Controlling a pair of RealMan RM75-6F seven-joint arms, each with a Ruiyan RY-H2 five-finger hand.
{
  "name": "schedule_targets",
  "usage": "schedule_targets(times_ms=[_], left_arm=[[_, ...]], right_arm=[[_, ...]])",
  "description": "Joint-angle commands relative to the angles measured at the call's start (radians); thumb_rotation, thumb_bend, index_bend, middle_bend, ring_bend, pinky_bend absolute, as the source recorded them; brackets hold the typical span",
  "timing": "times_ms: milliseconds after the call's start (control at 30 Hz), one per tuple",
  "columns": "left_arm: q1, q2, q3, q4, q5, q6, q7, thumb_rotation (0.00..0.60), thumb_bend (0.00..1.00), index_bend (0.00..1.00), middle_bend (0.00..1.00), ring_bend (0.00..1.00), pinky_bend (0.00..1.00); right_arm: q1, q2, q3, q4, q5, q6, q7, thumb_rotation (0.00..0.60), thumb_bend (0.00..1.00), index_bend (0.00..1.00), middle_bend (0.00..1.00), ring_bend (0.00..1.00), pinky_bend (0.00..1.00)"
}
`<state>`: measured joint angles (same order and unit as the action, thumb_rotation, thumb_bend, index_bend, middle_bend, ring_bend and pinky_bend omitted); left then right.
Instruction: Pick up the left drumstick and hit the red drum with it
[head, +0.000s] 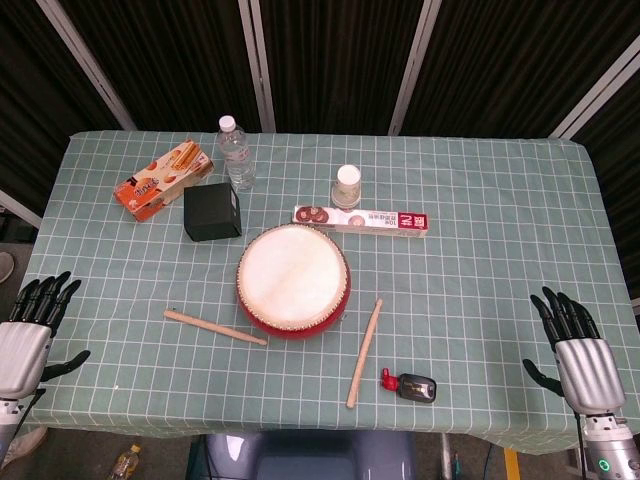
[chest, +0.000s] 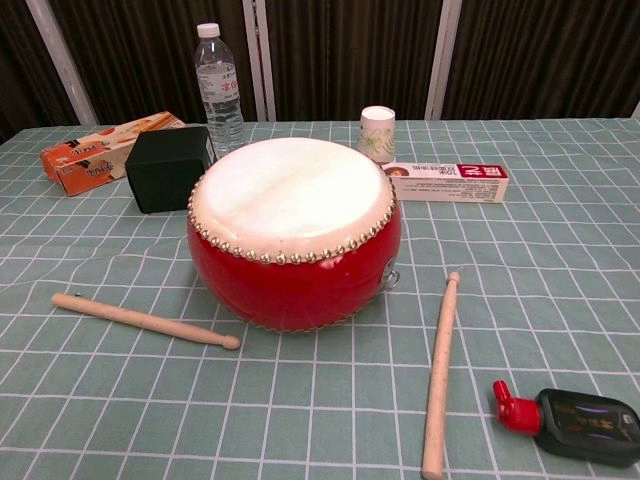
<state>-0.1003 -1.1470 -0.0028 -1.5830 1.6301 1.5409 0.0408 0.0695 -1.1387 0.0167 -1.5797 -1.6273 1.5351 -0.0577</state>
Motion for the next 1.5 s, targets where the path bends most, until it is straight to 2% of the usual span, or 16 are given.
schedule_targets(times_ms=[33, 600, 667, 733, 767, 833, 900, 933, 1033, 1133, 1233, 1333, 1500], left_arm=[[-0.001, 0.0, 0.001, 0.0, 0.0, -0.001, 0.0, 0.6, 0.0, 0.0, 0.0, 0.0, 0.0], [-0.014, 0.013, 0.015, -0.018, -0.008, -0.051, 0.012, 0.6, 0.0, 0.0, 0.0, 0.0, 0.0], [-0.02, 0.017, 0.015, -0.026, -0.013, -0.063, 0.016, 0.6, 0.0, 0.0, 0.01, 0.01, 0.08], [-0.028, 0.021, 0.01, -0.035, -0.016, -0.074, 0.024, 0.6, 0.0, 0.0, 0.12, 0.13, 0.25], [-0.036, 0.023, 0.005, -0.041, -0.018, -0.082, 0.029, 0.6, 0.0, 0.0, 0.22, 0.22, 0.34], [-0.055, 0.024, -0.009, -0.057, -0.028, -0.103, 0.038, 0.6, 0.0, 0.0, 0.52, 0.47, 0.53], [-0.078, 0.027, -0.021, -0.08, -0.049, -0.141, 0.045, 0.6, 0.01, 0.03, 0.72, 0.67, 0.66], [-0.091, 0.029, -0.027, -0.093, -0.064, -0.166, 0.05, 0.6, 0.02, 0.07, 0.82, 0.76, 0.72], [-0.142, 0.026, -0.048, -0.135, -0.127, -0.264, 0.075, 0.6, 0.06, 0.23, 0.98, 0.92, 0.84], [-0.197, -0.001, -0.075, -0.15, -0.202, -0.353, 0.154, 0.6, 0.1, 0.33, 1.0, 0.99, 0.93], [-0.239, -0.037, -0.095, -0.156, -0.27, -0.412, 0.223, 0.6, 0.15, 0.42, 1.0, 1.0, 0.97], [-0.285, -0.074, -0.114, -0.158, -0.354, -0.477, 0.286, 0.6, 0.2, 0.46, 1.0, 1.0, 0.99], [-0.355, -0.144, -0.14, -0.14, -0.466, -0.533, 0.406, 0.6, 0.22, 0.48, 1.0, 1.0, 0.99]], right_arm=[[-0.001, 0.0, 0.0, 0.0, 0.001, 0.0, 0.001, 0.6, 0.25, 0.0, 0.0, 0.0, 0.12], [0.002, -0.001, 0.003, -0.002, 0.008, -0.007, -0.001, 0.6, 0.25, 0.0, 0.0, 0.0, 0.12], [0.001, 0.0, 0.001, -0.005, 0.006, -0.006, -0.002, 0.6, 0.25, 0.0, 0.0, 0.0, 0.12], [0.001, 0.0, 0.0, -0.004, 0.004, -0.008, -0.004, 0.6, 0.25, 0.0, 0.0, 0.0, 0.12], [0.001, 0.0, -0.001, -0.005, 0.005, -0.008, -0.004, 0.6, 0.25, 0.0, 0.0, 0.0, 0.12], [0.001, 0.0, 0.0, -0.007, 0.006, -0.007, -0.001, 0.6, 0.25, 0.0, 0.0, 0.0, 0.12], [0.001, 0.0, 0.0, -0.006, 0.004, -0.008, -0.002, 0.6, 0.25, 0.0, 0.0, 0.0, 0.12], [0.003, 0.0, 0.001, -0.007, 0.005, -0.01, -0.002, 0.6, 0.25, 0.0, 0.0, 0.0, 0.12], [0.003, 0.001, 0.001, -0.01, 0.008, -0.013, 0.0, 0.6, 0.25, 0.0, 0.0, 0.0, 0.12], [0.003, 0.003, 0.002, -0.012, 0.012, -0.016, 0.004, 0.6, 0.25, 0.0, 0.0, 0.0, 0.12], [0.003, 0.005, 0.002, -0.012, 0.013, -0.016, 0.009, 0.6, 0.25, 0.0, 0.0, 0.0, 0.12], [0.003, 0.006, 0.002, -0.013, 0.013, -0.016, 0.013, 0.6, 0.25, 0.0, 0.0, 0.0, 0.12], [0.002, 0.009, 0.0, -0.014, 0.013, -0.017, 0.023, 0.6, 0.25, 0.0, 0.0, 0.0, 0.12]])
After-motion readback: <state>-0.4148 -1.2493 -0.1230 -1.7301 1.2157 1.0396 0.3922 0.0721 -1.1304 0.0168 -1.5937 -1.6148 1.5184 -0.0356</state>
